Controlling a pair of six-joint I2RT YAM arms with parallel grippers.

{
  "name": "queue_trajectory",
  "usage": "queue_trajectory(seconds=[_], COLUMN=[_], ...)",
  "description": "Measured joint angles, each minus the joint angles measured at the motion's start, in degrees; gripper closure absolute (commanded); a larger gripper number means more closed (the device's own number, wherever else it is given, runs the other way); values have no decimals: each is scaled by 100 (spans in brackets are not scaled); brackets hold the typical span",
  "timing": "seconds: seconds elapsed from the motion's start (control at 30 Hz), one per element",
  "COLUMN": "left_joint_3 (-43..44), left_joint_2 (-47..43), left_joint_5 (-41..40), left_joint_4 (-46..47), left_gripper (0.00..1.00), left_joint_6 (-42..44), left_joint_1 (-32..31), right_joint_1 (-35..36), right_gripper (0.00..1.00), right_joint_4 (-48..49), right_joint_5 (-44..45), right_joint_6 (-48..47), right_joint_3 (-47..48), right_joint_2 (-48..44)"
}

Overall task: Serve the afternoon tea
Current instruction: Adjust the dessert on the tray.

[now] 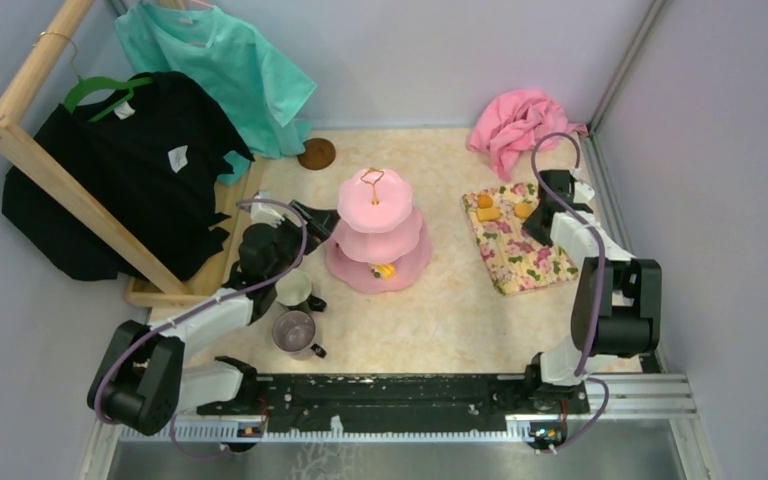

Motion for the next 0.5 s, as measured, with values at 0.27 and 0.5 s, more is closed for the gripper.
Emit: queue_trajectory(seconds=[0.27, 0.5], left_joint_3=[-37, -81], left_joint_2=[-35, -153], left_joint_5=[0, -2], left_joint_4=[-2, -17], left_gripper=[2, 2], left_joint_6=[0, 0], left_joint_1=[-2, -2], right_joint_1=[0, 0], right_gripper=[100, 100], right_joint_4=[195, 398], right_joint_5=[-256, -367], right_joint_6=[-48, -46], right_joint_3=[-129, -352], right_joint_2=[0, 0])
